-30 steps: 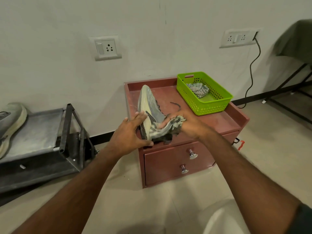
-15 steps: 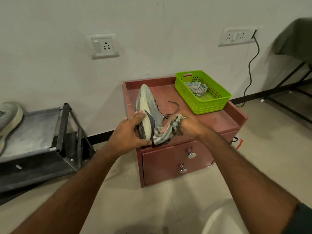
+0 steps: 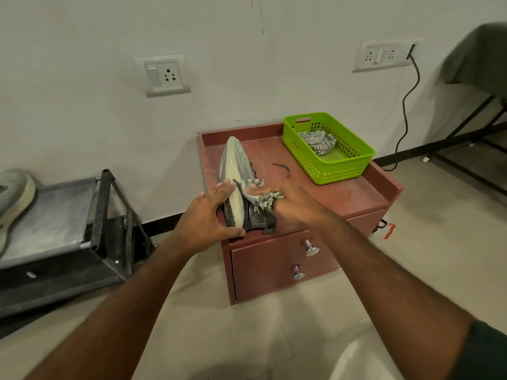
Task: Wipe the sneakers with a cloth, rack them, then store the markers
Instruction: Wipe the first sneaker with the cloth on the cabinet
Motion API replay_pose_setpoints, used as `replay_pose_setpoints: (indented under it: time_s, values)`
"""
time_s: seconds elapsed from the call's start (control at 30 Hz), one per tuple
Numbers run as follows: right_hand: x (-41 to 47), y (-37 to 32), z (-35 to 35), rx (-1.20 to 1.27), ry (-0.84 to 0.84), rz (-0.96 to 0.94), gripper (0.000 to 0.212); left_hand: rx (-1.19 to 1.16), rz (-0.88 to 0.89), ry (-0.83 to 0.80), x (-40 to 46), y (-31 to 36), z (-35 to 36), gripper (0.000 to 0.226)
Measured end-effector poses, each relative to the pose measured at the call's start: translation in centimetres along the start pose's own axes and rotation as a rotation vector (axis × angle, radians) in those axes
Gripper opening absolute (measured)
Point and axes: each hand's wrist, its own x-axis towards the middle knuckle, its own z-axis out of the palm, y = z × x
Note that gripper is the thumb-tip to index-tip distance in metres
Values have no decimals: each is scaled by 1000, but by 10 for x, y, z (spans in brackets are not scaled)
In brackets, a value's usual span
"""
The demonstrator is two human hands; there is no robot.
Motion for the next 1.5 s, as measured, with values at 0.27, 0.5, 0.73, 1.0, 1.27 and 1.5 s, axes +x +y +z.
replay_pose_setpoints:
  time_s: [0.27, 0.5, 0.73, 1.0, 1.27, 1.5]
  values:
    - [-27, -29, -13, 367, 381, -20, 39, -88, -11, 12, 0, 3, 1, 113]
    - [-7, 9, 22, -82, 167, 4, 67, -139, -12, -13, -1, 0, 1, 111]
    - [10, 15, 3, -49, 556, 15, 51, -181, -20, -28, 1, -2, 1, 111]
    - [1, 22, 6, -290, 339, 141, 45, -132, -13, -21, -1, 0, 2, 112]
    - [-3, 16, 9, -180, 238, 60, 50, -118, -6, -23, 0, 1, 1, 112]
    - [-6, -6, 12, -197, 183, -143, 76, -97, 6, -10, 1, 2, 1, 113]
